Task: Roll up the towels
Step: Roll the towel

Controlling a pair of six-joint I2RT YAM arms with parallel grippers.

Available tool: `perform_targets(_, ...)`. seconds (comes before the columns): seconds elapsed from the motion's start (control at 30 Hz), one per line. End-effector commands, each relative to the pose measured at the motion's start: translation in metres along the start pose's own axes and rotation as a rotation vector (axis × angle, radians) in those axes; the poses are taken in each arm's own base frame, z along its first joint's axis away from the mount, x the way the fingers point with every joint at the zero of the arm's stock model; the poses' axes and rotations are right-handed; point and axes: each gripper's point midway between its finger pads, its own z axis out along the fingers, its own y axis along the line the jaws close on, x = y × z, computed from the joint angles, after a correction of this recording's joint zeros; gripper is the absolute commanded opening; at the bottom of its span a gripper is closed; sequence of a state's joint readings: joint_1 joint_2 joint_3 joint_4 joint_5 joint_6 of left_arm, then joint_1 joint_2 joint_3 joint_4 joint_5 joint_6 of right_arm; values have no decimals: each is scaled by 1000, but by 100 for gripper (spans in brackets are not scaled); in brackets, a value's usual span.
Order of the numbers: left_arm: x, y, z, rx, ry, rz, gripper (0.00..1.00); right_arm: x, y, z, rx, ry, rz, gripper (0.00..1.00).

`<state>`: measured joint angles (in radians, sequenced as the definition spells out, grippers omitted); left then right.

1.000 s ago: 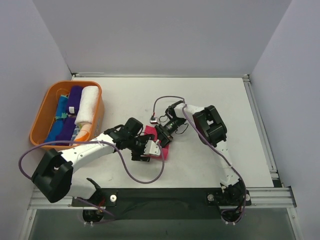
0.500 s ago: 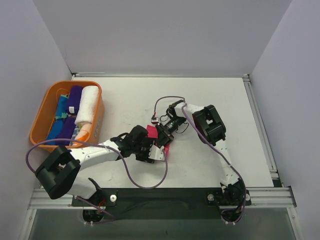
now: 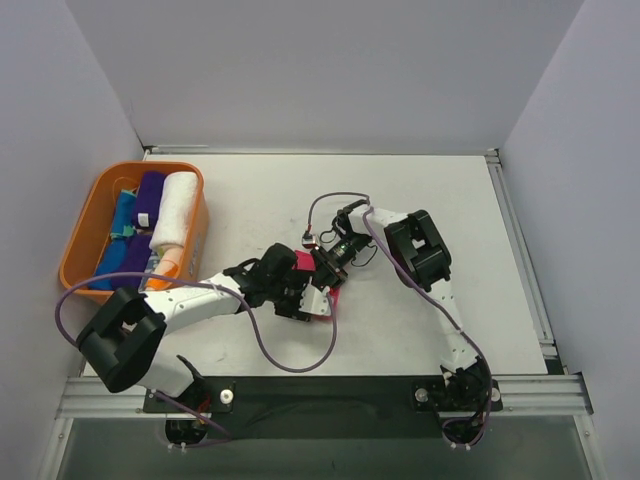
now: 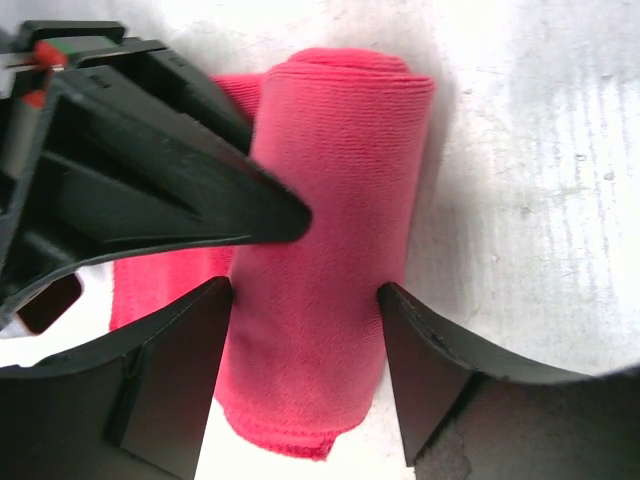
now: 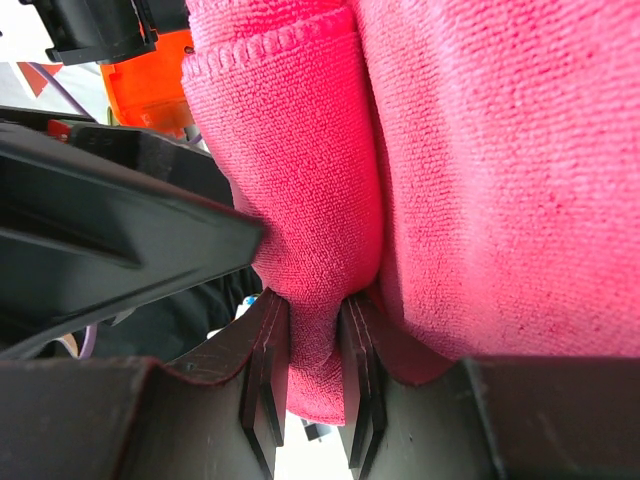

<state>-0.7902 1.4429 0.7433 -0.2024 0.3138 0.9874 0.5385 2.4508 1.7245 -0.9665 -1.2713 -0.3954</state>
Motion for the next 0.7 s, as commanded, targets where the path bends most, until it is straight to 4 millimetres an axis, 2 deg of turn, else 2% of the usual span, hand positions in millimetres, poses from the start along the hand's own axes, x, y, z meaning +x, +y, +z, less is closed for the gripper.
perform_targets(0.0,5,-28,6,121,-19,12,69,6,-35,-1,114,50,-14,0)
perform_targets(0.03,9,-36,8,150,-8,9,66,5,-35,-2,115,45,-12,0)
perform_targets(0.2,15,-70,3,308,20,-50,25,-5,-38,-18,142,1,28,0)
perform_targets(0.23,19,-80,2,373,52,-107,1,-15,-31,-42,174,-60,25,14)
perform_targets(0.27,18,-80,0,380,55,-110,0,-15,-31,-42,174,-61,32,15)
perform_targets(0.3,23,-85,3,416,79,-153,0,-20,-20,-53,186,-91,10,24)
perform_targets(0.37,22,-94,2,504,100,-224,0,-26,-13,-77,213,-153,14,33)
perform_targets(0.4,24,-95,2,528,109,-257,0,-29,1,-91,231,-190,-12,36)
perform_targets(0.47,22,-99,-2,594,122,-317,0,-30,11,-112,268,-241,-34,38)
perform_targets(0.5,18,-95,3,618,118,-354,0,-27,22,-131,296,-289,-57,39)
perform_targets(0.53,18,-91,5,627,119,-381,0,-26,27,-141,316,-315,-70,39)
perform_targets(0.57,20,-95,1,671,143,-410,0,-23,33,-149,330,-334,-80,39)
perform_targets(0.6,20,-87,8,682,144,-434,0,-19,45,-168,368,-384,-107,39)
perform_targets(0.63,23,-87,4,709,159,-476,0,-12,47,-173,381,-395,-116,39)
perform_targets(0.67,29,-88,9,742,177,-513,0,-6,63,-184,411,-430,-156,39)
